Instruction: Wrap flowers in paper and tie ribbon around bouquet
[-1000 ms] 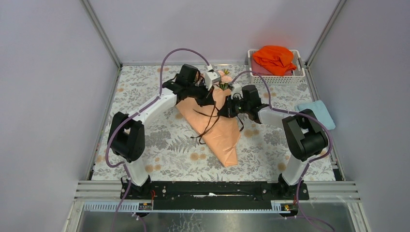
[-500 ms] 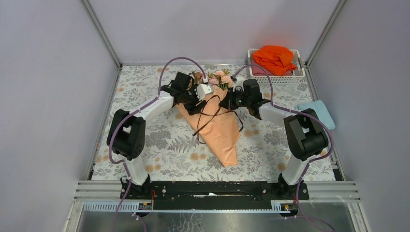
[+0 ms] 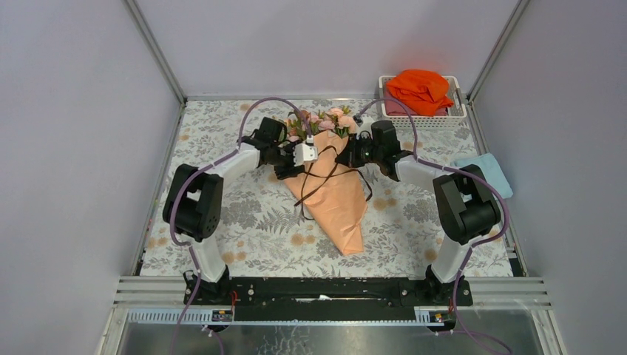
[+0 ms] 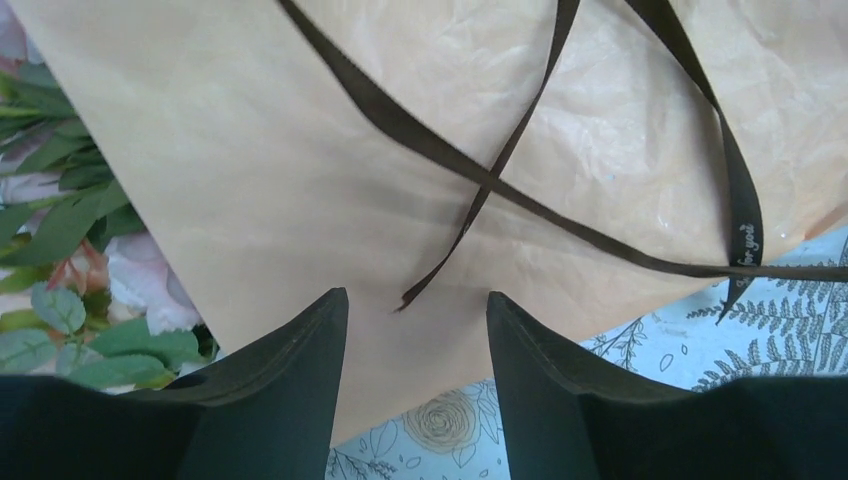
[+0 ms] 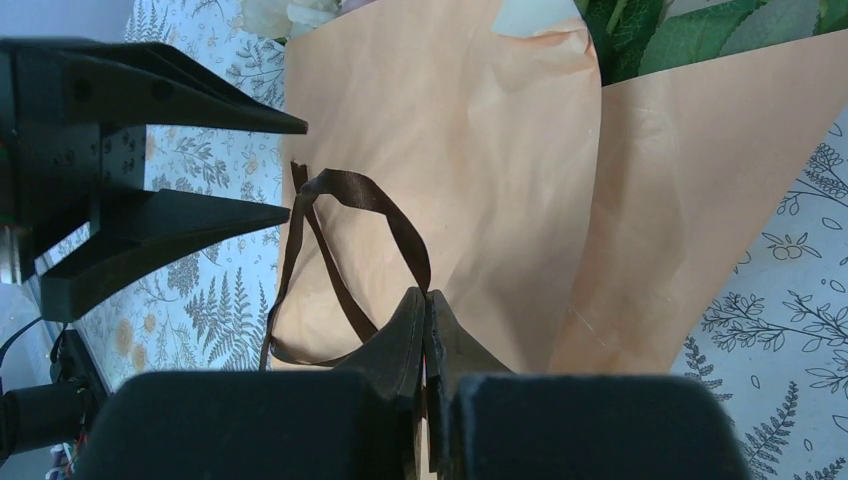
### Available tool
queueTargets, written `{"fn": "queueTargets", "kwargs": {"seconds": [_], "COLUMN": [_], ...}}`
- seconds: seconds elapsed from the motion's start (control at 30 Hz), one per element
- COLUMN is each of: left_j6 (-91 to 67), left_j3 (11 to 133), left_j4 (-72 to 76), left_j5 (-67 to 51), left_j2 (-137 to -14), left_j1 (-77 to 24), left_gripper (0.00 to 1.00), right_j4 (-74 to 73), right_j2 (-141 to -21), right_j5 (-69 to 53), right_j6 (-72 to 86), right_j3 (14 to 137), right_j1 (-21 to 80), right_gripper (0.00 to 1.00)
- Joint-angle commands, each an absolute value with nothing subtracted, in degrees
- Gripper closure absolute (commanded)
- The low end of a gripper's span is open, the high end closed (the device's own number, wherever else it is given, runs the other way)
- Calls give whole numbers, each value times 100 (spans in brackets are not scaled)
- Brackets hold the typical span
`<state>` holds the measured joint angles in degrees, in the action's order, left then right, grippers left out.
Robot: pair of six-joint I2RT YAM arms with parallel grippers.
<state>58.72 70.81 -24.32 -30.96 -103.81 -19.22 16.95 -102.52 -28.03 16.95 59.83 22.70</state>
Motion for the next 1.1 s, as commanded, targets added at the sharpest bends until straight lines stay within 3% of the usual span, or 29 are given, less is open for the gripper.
{"fn": "queueTargets", "kwargs": {"seconds": [0.0,0.13,0.2,0.3,0.33,0.5,0.63,1.07], "left_j6": [6315,6265,6278,6357,6342,6217,6172,6145], "left_j3": [7024,6957,6937,6897,6876,6631,6283,6364], "left_j4": [-1992,-1789,-1820,-1983,-2025,-2115,-2134,-2523], "left_j5": [-2999,-2856,-2848,-2880,-2896,-2954,-2889,-2975], "left_j2": [-10553,-10619,-10626,-10569,-10522,-10111,-9804,-9449], "left_j1": [-2113,-2206,-2229,-2241,-2241,-2241,-2269,-2329], "left_gripper": [42,51,62,95,100,100,100,100], "right_j4": [1761,1774,1743,1706,1691,1845,1432,867], "right_j2": [-10299,-10296,-10279,-10249,-10245,-10358,-10709,-10977], "right_j5": [-2854,-2892,-2896,-2890,-2892,-3078,-2324,-1364], "right_j6": [1741,1761,1745,1731,1731,2069,1907,1236], "right_j3": [6178,6187,6181,6191,6214,6772,7880,8419], "right_j1": [2248,2250,2250,2248,2245,2232,2232,2233], "right_gripper": [100,100,100,100,100,100,100,100]}}
